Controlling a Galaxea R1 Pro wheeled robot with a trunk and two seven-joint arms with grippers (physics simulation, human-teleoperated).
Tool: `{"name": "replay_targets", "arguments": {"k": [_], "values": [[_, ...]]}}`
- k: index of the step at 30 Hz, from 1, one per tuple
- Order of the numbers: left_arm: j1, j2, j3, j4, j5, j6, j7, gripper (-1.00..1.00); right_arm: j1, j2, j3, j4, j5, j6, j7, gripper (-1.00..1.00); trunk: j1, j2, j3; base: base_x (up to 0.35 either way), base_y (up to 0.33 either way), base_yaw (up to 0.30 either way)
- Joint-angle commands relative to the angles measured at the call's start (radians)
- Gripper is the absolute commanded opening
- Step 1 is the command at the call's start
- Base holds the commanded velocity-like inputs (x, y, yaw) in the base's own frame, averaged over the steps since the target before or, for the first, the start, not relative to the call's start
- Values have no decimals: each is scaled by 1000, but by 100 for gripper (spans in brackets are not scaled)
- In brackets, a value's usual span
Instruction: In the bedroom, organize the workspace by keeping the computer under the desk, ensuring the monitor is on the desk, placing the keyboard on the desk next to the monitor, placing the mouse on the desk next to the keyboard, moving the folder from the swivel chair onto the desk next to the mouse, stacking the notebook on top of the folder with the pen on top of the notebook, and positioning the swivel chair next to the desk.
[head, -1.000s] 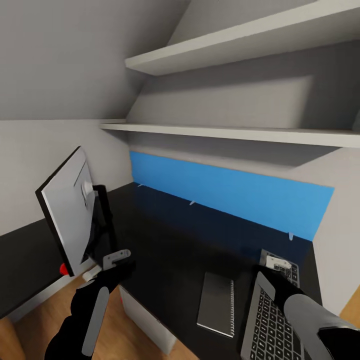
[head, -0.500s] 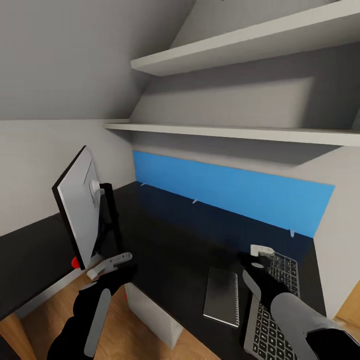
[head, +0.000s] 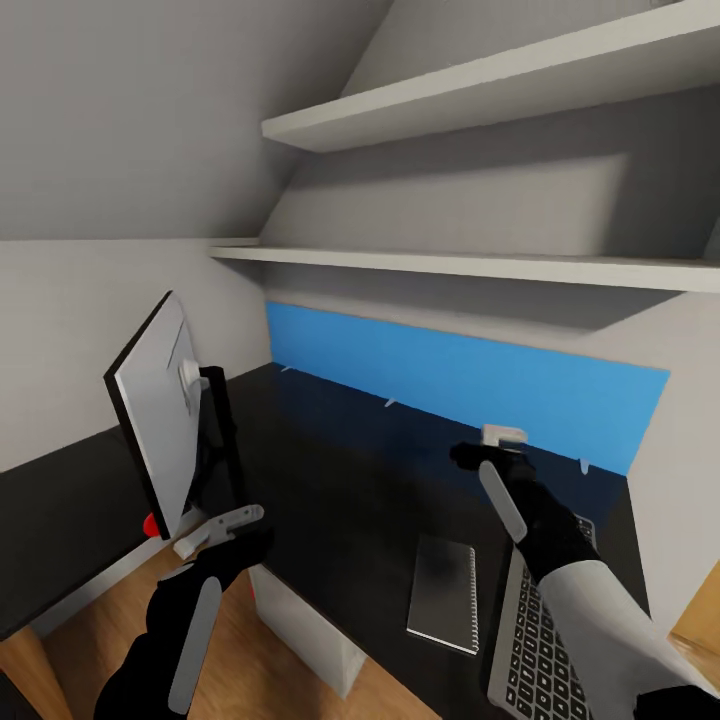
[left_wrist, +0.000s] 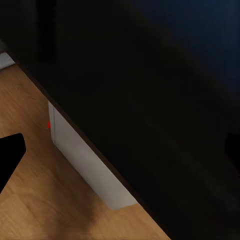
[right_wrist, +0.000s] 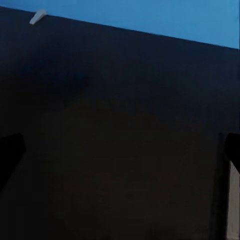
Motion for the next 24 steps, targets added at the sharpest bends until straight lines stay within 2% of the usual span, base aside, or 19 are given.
{"name": "replay_targets", "arguments": {"k": [1,2,6,7,11,14,20,24], "values": [[-1,-1,1,-3,11,4,7,100,0,-1,-5,-15,-40,28,-15,100,0,-1,-1,0,0,0],[-1,-1,0,-7,11,4,6,100,2,-2,-18,-34,-102,67,-25,100,0,-1,-1,0,0,0],[-1,-1,0,-13,12,4,6,100,26,-2,-28,-56,-215,104,-50,100,0,-1,-1,0,0,0],[-1,-1,0,-15,12,4,6,100,74,-2,-19,-68,-261,116,-82,100,0,-1,-1,0,0,0],[-1,-1,0,-14,12,4,6,100,110,-8,-7,-71,-271,104,-104,100,0,-1,-1,-33,0,0],[-1,-1,0,-14,12,4,6,100,117,-9,-4,-73,-267,92,-108,100,0,-1,-1,-182,0,0],[-1,-1,0,-13,12,4,5,100,126,-4,0,-86,-250,45,-124,100,0,-1,-1,-308,-20,0],[-1,-1,-3,-13,11,4,5,100,127,-3,1,-86,-246,0,-129,100,0,-1,-1,-312,-176,106]]}}
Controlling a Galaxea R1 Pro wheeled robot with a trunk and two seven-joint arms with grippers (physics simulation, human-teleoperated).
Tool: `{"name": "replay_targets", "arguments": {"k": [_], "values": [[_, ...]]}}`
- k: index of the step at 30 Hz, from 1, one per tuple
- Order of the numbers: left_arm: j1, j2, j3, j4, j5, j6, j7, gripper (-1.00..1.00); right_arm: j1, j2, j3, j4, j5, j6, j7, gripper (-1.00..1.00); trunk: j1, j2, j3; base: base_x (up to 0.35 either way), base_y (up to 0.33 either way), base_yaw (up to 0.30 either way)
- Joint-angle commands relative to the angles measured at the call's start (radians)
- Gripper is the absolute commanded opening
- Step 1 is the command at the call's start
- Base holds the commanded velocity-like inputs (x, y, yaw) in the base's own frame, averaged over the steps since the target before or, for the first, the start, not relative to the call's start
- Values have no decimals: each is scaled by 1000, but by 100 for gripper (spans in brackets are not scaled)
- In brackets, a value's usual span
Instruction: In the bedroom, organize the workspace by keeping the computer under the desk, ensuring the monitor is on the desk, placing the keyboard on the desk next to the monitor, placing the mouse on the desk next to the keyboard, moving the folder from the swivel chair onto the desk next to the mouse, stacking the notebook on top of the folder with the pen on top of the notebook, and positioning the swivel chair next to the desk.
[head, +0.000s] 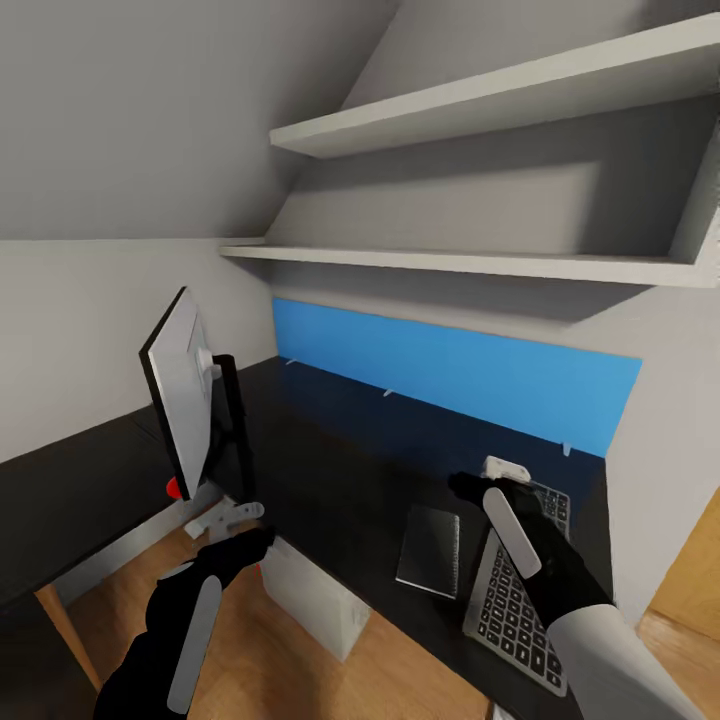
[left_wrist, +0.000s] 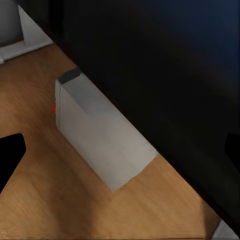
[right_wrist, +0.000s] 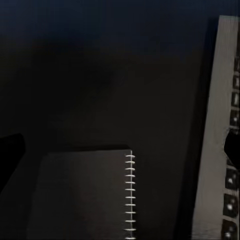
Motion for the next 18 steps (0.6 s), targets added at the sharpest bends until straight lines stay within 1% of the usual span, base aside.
{"name": "replay_targets", "arguments": {"k": [1,4,7,11,18], "values": [[-1,-1,1,-1,10,4,8,100,1,0,11,1,41,-32,-10,100,-1,-1,-1,-283,-220,266],[-1,-1,1,0,10,4,9,100,2,1,17,2,62,-47,-10,100,-1,-1,-2,-282,-222,247],[-1,-1,1,1,10,4,9,100,4,1,19,2,68,-52,-9,100,-1,-1,-3,-281,-224,122],[-1,-1,1,1,9,4,10,100,5,0,20,2,71,-54,-9,100,-1,-1,-3,-275,-232,51],[-1,-1,1,3,9,4,11,100,5,1,26,2,72,-56,-8,100,-1,-1,-3,-266,-241,8]]}}
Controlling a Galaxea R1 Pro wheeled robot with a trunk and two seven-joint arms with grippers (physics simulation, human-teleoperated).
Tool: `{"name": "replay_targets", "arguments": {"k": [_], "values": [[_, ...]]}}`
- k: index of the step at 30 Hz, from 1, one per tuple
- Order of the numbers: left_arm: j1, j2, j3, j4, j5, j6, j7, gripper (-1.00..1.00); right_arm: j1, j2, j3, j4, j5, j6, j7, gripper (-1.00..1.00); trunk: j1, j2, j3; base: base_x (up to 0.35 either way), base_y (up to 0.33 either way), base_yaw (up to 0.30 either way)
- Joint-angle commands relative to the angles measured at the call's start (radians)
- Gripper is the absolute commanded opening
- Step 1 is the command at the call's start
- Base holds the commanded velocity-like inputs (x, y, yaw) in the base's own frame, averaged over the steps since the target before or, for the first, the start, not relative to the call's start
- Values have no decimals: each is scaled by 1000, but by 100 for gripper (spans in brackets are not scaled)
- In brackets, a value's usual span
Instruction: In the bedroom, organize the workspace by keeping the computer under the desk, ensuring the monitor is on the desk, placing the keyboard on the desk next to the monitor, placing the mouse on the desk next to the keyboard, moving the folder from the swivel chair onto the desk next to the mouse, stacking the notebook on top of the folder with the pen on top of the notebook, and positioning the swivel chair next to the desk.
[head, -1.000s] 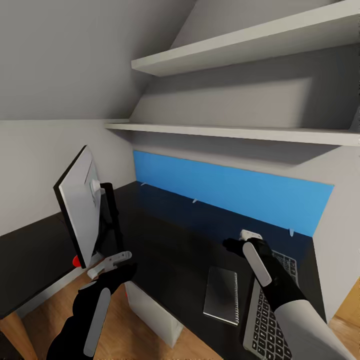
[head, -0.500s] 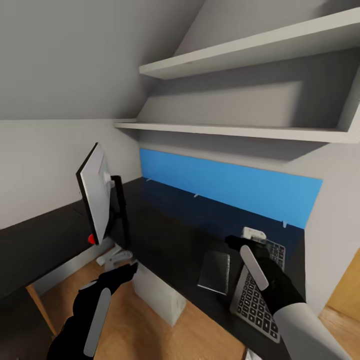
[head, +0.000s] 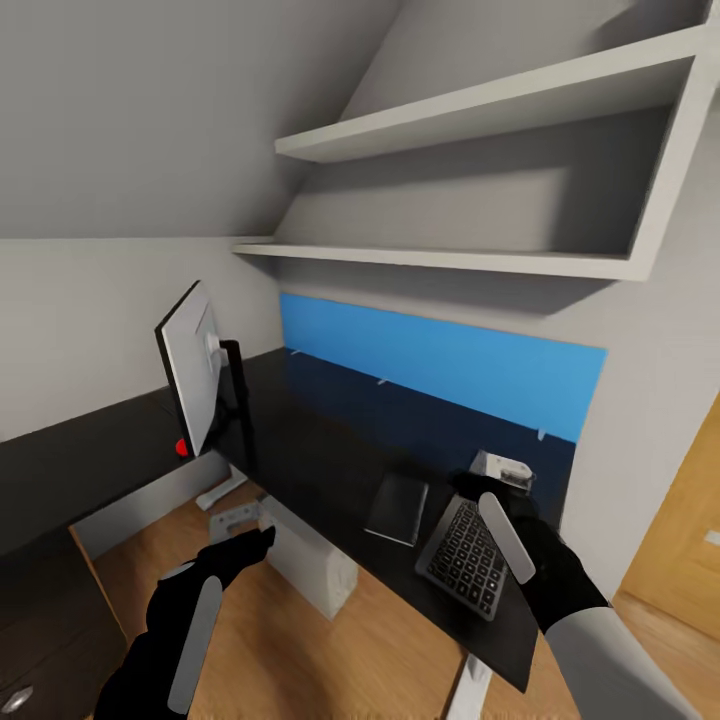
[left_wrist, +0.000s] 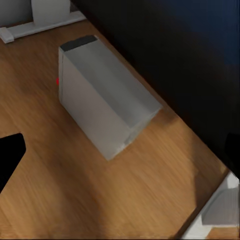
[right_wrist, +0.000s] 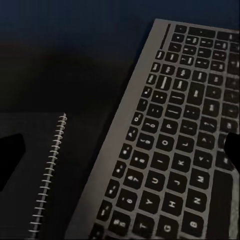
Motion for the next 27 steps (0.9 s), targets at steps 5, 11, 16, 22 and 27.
{"name": "replay_targets", "arguments": {"k": [5,11,16,22,27], "values": [[-1,-1,-8,29,11,7,5,100,-1,-2,5,-3,-10,1,-9,100,0,-1,-1,-165,-170,1],[-1,0,-18,71,10,7,7,100,-1,-2,5,-4,-10,-2,-9,100,0,-1,-1,-39,-41,65],[-1,-1,-22,80,10,7,4,100,-1,-2,6,-4,-9,-9,-9,100,0,-1,-1,-10,-87,206],[-1,-1,-48,85,10,6,7,100,0,-2,6,-4,-9,-12,-8,100,0,-1,-1,-3,-248,212],[-1,0,-65,86,10,6,10,100,1,-1,10,-4,-10,-12,-3,100,0,-1,-1,-1,-304,63]]}}
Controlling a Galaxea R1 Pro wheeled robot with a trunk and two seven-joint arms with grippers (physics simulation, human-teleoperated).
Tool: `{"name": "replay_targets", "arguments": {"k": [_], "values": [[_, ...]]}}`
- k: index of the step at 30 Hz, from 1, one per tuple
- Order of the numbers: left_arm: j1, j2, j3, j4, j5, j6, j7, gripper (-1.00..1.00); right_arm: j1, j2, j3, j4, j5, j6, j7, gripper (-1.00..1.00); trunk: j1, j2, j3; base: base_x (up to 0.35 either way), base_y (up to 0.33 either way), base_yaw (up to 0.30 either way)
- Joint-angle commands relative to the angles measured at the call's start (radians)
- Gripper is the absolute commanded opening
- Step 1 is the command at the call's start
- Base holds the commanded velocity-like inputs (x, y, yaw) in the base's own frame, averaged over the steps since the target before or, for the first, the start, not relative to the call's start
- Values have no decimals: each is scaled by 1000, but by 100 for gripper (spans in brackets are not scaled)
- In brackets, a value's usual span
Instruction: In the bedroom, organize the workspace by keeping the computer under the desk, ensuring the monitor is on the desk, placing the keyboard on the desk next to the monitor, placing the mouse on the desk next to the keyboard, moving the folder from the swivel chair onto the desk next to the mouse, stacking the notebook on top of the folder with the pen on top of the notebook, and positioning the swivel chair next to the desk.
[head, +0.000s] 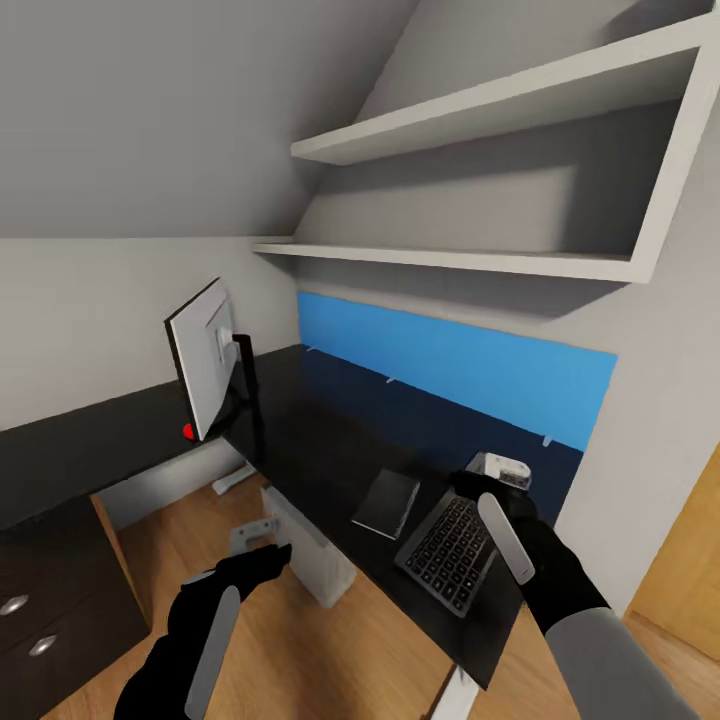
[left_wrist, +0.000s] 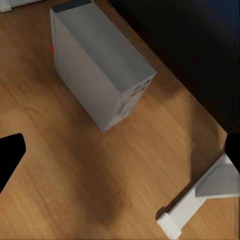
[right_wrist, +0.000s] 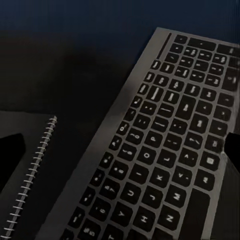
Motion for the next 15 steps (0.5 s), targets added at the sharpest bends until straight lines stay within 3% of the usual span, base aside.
{"name": "replay_targets", "arguments": {"k": [1,15], "values": [[-1,-1,0,-1,11,5,7,100,-1,-1,7,-1,-10,1,-10,100,0,-1,-1,0,-315,18],[-1,-1,-19,-4,9,3,8,100,-1,-1,40,-4,-9,0,-15,100,0,-1,-1,0,-318,32]]}}
